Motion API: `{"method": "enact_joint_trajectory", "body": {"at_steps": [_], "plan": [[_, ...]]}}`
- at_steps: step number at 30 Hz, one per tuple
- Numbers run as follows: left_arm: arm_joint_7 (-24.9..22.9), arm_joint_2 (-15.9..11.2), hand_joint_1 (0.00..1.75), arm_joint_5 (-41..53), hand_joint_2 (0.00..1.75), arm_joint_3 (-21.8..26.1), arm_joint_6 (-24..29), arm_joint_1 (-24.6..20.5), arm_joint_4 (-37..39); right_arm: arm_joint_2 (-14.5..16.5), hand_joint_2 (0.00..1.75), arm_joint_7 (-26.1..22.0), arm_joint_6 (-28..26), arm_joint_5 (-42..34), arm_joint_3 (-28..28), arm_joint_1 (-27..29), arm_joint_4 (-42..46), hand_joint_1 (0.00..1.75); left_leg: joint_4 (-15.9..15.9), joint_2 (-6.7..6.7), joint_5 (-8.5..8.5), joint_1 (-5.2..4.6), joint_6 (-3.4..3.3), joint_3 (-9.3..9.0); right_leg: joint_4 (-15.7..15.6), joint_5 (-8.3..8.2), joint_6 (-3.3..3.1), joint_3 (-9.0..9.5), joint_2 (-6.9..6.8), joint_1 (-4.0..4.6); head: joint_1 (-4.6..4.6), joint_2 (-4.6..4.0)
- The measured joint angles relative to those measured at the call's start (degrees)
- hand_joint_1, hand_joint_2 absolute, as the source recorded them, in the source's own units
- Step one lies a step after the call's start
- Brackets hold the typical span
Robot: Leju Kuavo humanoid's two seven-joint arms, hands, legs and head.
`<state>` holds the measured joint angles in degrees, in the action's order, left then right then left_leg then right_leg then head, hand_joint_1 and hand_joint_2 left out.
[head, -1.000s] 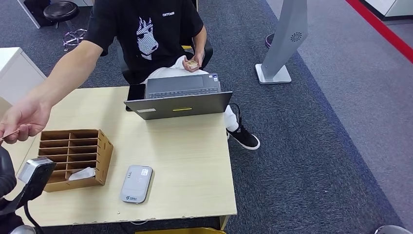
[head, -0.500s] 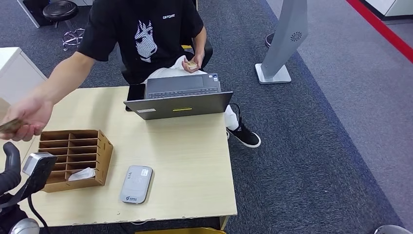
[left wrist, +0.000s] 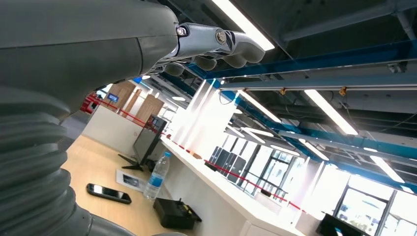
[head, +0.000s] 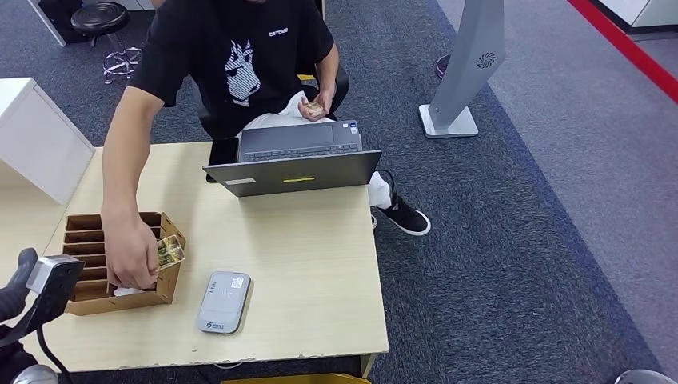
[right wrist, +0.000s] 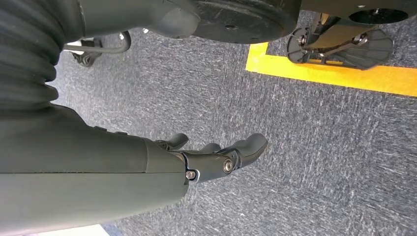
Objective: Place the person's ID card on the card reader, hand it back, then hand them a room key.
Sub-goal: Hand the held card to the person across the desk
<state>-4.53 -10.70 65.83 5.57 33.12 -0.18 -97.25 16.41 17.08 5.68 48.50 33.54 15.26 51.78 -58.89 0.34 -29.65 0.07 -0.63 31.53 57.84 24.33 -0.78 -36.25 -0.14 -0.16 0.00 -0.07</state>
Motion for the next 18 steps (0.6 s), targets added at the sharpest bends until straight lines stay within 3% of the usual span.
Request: {"method": "enact_joint_trajectory", "body": {"at_steps": [9,18], "plan": [[-0.9,1.0,0.0,-1.8,1.75,5.5,0.6,5.6,-3.2,0.0,1.75,3.0,0.0,-4.2,-0.7,0.3,0.8,0.0,0.0,0.03,-0.02,0.0,0.0,0.0,0.0,0.01,0.0,-0.01,0.05,0.0,0.01,0.01],[4.7,6.7,0.0,-5.1,1.75,21.0,-1.9,12.4,-7.9,0.2,1.75,6.0,0.0,-7.5,-3.8,3.0,3.6,0.0,0.0,0.01,-0.09,0.0,0.02,0.02,0.0,0.12,0.12,0.01,0.04,0.0,-0.02,-0.01]]}}
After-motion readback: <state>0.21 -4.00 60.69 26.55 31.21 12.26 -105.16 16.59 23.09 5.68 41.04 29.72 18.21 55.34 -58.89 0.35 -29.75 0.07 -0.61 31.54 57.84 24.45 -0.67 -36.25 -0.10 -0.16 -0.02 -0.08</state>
